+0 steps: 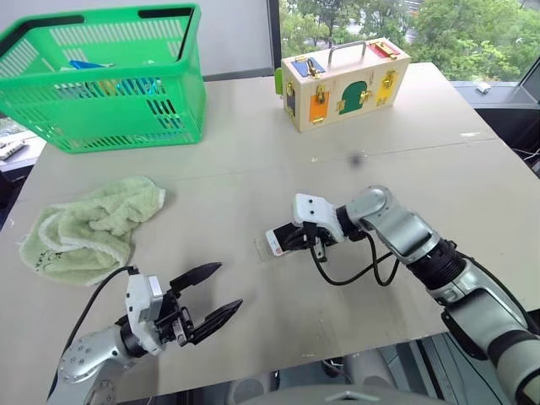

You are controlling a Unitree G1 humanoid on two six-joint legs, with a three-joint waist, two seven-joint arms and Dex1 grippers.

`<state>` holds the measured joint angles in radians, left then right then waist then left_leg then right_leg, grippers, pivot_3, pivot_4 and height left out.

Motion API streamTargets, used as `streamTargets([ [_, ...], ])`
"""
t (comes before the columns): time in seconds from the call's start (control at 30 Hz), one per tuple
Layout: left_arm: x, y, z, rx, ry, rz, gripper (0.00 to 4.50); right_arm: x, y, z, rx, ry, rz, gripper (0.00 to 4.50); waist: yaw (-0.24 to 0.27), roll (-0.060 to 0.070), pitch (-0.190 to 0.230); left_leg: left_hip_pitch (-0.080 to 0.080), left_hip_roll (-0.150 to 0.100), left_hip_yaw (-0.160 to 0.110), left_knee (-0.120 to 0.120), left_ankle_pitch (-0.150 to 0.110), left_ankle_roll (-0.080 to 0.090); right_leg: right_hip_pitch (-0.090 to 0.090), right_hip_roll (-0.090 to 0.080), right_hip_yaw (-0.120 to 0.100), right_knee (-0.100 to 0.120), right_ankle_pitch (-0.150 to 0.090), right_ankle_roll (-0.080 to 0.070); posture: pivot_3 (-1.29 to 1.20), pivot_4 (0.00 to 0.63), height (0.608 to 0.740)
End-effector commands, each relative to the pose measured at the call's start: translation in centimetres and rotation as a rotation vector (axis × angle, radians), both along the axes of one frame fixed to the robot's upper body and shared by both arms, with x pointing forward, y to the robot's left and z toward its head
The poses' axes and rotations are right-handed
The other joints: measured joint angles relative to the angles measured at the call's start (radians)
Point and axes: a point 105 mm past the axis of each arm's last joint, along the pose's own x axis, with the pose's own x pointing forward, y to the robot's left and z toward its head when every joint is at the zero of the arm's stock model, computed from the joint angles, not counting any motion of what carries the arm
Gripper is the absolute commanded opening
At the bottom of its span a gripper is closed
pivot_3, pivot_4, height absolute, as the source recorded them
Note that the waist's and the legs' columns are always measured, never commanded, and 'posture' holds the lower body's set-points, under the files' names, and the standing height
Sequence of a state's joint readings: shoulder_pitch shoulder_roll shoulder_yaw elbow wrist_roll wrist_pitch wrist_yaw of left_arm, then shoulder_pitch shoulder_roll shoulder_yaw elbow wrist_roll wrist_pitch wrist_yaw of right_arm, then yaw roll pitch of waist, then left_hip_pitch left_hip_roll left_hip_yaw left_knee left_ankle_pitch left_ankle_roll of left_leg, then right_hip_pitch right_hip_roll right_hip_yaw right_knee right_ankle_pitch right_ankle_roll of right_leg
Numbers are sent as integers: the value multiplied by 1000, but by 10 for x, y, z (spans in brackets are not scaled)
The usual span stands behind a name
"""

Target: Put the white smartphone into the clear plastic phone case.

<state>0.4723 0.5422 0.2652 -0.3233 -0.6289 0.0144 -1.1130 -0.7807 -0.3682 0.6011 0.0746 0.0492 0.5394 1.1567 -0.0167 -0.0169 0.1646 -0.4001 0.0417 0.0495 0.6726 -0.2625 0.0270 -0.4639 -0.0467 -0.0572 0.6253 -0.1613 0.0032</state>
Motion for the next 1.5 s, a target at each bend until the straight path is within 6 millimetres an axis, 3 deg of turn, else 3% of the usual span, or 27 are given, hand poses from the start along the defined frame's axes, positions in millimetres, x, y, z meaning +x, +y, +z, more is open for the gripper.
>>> streamTargets([
  [0.03,0,-3,6,5,-33,-8,4500,0,-5,-24,-107,2,0,36,0,0,0,0,0,0,0,0,0,0,0,0,0,0,0,0,150,740],
  [0.63,1,-4,7,4,-40,-7,4500,-8,-18,-80,-255,189,-22,36,0,3,-22,6,1,-1,-2,0,0,2,0,0,1,0,0,0,150,740],
  [0.83,0,-4,7,3,-42,-2,4500,-19,-23,-82,-239,296,1,36,2,7,-27,19,3,-1,-4,-3,-5,14,-2,-2,0,-2,-2,0,150,740],
  [0.93,0,-4,6,1,-41,1,4500,-23,-15,-59,-106,356,10,36,5,7,-26,19,3,-2,-4,-4,-6,16,-7,-7,-2,-2,-2,0,150,740],
  [1.07,1,-4,6,3,-44,8,4500,-17,0,-10,147,328,12,36,4,9,-19,15,2,-1,-4,-4,-6,13,-10,-9,-3,-2,-2,0,150,740],
  [1.2,4,-4,5,12,-44,30,4500,-17,-3,37,339,306,-8,36,4,7,-14,-2,0,-3,-4,-1,-1,-2,-5,-10,-2,-1,-2,0,150,740],
  [1.37,11,-3,3,26,-40,37,4500,-23,-15,55,357,231,-34,36,4,4,-10,-3,1,-3,-5,-1,-2,-2,-4,-11,-2,-4,-3,0,150,740],
  [1.5,18,-3,1,48,-37,26,4500,-8,-17,46,277,86,-118,36,3,3,-5,-2,1,-3,-4,-1,-2,-2,-4,-10,-2,-4,-3,0,150,740],
])
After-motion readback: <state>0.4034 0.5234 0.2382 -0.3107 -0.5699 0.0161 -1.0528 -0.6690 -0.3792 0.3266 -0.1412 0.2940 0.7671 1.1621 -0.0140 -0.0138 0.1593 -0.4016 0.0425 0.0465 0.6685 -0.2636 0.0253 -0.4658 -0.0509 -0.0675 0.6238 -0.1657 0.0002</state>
